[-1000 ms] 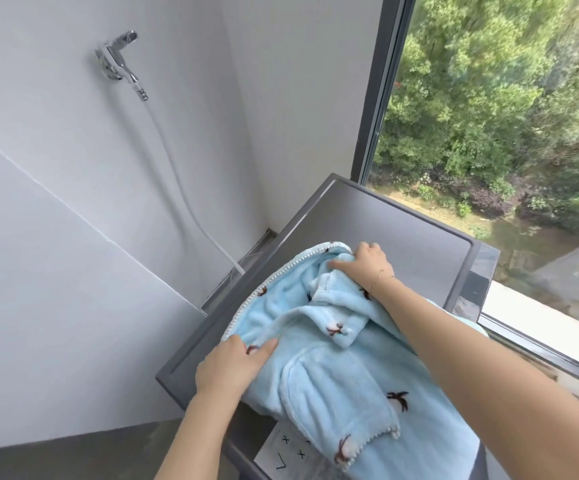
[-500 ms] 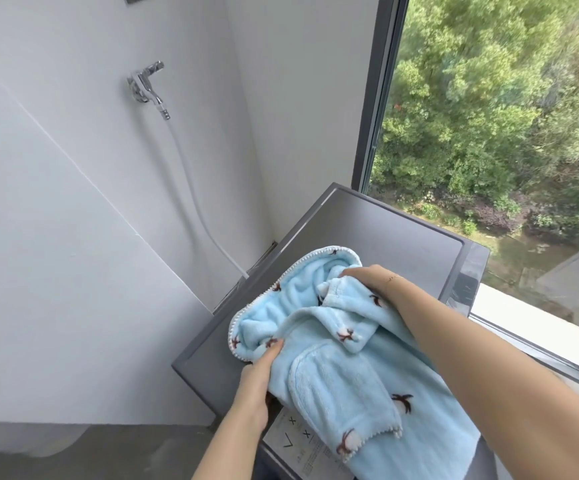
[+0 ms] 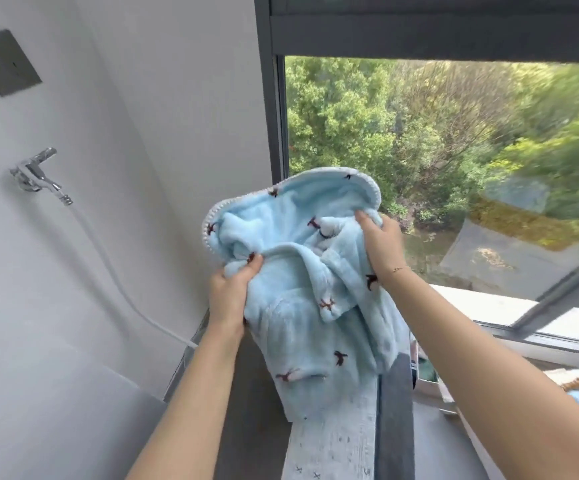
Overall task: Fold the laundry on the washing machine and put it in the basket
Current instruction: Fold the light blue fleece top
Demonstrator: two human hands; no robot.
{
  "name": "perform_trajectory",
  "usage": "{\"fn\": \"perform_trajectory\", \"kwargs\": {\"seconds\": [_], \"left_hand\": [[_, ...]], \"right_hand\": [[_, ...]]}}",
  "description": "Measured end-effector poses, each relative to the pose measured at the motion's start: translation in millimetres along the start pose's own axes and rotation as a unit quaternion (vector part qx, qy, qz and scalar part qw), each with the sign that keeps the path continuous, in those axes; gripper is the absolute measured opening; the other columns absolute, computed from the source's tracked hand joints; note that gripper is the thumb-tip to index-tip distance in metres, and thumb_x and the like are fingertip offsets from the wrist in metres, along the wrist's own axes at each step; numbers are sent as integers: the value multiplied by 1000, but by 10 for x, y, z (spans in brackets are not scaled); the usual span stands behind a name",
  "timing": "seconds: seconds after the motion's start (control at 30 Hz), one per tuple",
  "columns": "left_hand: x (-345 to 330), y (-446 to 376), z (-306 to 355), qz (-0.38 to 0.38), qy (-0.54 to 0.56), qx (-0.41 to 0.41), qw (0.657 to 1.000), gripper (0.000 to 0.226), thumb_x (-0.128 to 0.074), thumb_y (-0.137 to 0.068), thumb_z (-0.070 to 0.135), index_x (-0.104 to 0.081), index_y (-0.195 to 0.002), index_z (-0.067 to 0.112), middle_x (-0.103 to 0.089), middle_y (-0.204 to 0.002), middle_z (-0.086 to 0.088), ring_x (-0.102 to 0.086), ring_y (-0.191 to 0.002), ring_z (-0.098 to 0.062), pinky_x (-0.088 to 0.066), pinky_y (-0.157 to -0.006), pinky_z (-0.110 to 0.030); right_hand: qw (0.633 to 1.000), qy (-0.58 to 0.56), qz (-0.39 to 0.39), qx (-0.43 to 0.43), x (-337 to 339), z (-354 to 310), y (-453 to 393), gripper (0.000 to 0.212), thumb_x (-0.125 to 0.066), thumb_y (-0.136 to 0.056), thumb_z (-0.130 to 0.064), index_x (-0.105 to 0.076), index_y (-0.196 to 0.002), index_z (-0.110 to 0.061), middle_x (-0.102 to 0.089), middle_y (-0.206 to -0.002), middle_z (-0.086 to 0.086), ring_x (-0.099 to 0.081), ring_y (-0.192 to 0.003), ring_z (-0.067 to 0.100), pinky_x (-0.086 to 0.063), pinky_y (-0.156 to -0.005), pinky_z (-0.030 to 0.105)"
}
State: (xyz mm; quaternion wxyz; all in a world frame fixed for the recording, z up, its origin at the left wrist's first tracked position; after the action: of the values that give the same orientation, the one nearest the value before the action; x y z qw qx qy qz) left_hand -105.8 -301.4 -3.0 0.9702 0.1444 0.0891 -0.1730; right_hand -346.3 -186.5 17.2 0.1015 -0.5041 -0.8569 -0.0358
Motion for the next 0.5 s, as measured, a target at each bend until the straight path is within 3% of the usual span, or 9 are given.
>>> {"fn": "perform_trajectory", "kwargs": {"seconds": [0.13, 0.23, 0.27, 0.33, 0.37, 0.43, 0.5], "left_hand": [[-246, -237, 625, -91, -58, -143, 984, 23, -80, -75, 19, -66, -93, 17, -73, -89, -2, -70, -87, -20, -56, -74, -33], [-145, -312, 691, -124, -137, -196, 963, 33, -78, -65, 34, -68, -93, 21, -72, -95, -6, -66, -87, -20, -54, -76, -37], [-72, -337, 658, -129, -160, -210, 956, 31, -75, -64, 36, -68, -92, 25, -71, -97, -5, -65, -89, -22, -53, -80, -39], [114, -379, 434, -152, -231, -220, 935, 18, -69, -72, 21, -63, -85, 31, -67, -94, 3, -61, -82, -18, -52, -78, -38], [200, -341, 262, -170, -312, -228, 907, 17, -63, -70, 17, -57, -72, 32, -60, -80, 11, -53, -69, -11, -49, -68, -32], [468, -258, -225, -190, -458, -233, 837, 3, -53, -58, 36, -50, -58, 35, -42, -59, 16, -39, -58, -5, -43, -59, -28], [863, -153, -731, -199, -457, -182, 848, 21, -51, -58, 45, -58, -75, 57, -55, -80, 16, -56, -79, -11, -46, -80, -33]], "right_hand": [[992, -43, 89, 76, 167, -527, 83, 24, -51, -97, -33, -61, -90, -13, -62, -80, 0, -55, -72, 11, -46, -67, 29], [989, -48, 87, 113, 279, -539, 205, 38, -56, -91, -40, -60, -94, -3, -64, -92, 20, -57, -81, 17, -51, -73, 43], [988, -38, 84, 122, 315, -468, 294, 34, -59, -90, -36, -61, -94, -3, -63, -94, 21, -57, -83, 17, -51, -73, 43], [987, -6, 82, 138, 330, -201, 584, 11, -63, -90, -16, -65, -99, -9, -64, -97, 12, -57, -87, 17, -51, -73, 32], [986, 22, 92, 138, 324, -12, 783, 13, -64, -88, -7, -66, -101, -10, -64, -98, 11, -58, -87, 20, -51, -72, 29], [989, 83, 85, 90, 277, 548, 1223, 26, -62, -85, 3, -65, -97, -19, -64, -97, 9, -59, -87, 21, -49, -75, 25], [993, 118, 30, 2, 218, 1135, 1635, 42, -60, -83, 8, -62, -96, -31, -62, -103, -3, -60, -95, 15, -48, -85, 22]]}}
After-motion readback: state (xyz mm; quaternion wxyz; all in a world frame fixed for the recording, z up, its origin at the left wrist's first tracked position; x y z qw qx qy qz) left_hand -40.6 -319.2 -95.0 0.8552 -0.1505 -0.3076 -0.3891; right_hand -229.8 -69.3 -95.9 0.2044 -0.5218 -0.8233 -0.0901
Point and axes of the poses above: each hand's wrist, its own y-axis away from the middle knuckle, its own x-axis out of the back of the hand, z = x × y, the point moved 6 cm from there along -y, towards the middle knuckle
